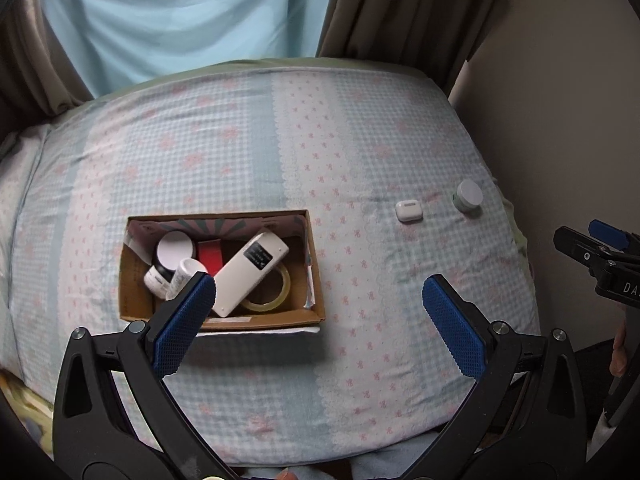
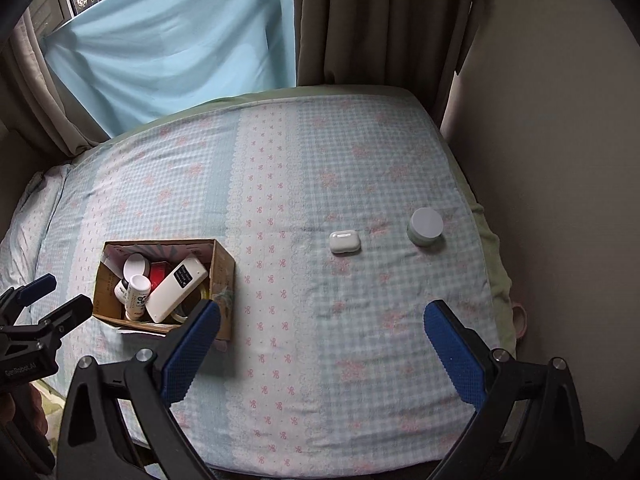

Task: Organize rigid objects
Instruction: 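Move both tools toward the white earbud case and round jar, then grasp the white earbud case with the left tool while the right tool grasps the round jar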

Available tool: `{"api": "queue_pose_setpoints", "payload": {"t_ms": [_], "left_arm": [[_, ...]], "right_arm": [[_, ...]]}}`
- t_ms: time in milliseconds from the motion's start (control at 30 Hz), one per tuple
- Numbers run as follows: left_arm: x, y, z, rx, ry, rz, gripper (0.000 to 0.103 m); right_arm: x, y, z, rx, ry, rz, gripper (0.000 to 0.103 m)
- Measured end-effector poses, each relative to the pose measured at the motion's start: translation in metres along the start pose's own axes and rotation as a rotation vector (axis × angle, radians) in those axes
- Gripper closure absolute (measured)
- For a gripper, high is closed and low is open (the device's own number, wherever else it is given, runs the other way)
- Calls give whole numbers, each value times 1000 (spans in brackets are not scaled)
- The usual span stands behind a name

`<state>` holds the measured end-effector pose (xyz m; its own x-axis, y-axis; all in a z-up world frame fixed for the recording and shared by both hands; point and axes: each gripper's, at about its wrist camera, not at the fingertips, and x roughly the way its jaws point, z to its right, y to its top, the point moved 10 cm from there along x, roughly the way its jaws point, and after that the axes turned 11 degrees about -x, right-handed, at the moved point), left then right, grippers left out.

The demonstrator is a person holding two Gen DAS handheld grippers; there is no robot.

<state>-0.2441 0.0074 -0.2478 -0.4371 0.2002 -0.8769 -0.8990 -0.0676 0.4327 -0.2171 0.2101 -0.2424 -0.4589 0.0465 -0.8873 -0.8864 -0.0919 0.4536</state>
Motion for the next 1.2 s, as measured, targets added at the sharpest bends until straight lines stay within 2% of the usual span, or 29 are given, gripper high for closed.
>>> {"api": "queue_pose_setpoints", "payload": {"t_ms": [100, 233, 500, 800, 1067, 1200], "left_arm": [[12, 5, 29, -11, -11, 7, 0], [38, 12, 59, -3, 27, 6, 0], [120, 10, 94, -55, 60, -96, 0], [242, -11, 136, -30, 79, -217, 0], [338, -18, 175, 34, 60, -213, 0], [375, -18, 181, 29, 60, -194, 1]], "right_arm": [[7, 1, 40, 32, 2, 2, 2], [27, 7, 84, 33, -4, -9, 2], [102, 22, 141, 27, 15, -19, 2], [205, 10, 176, 55, 26, -45, 2], [283, 1, 189, 27, 25, -14, 2], [317, 0, 194, 12, 13, 18, 2]]}}
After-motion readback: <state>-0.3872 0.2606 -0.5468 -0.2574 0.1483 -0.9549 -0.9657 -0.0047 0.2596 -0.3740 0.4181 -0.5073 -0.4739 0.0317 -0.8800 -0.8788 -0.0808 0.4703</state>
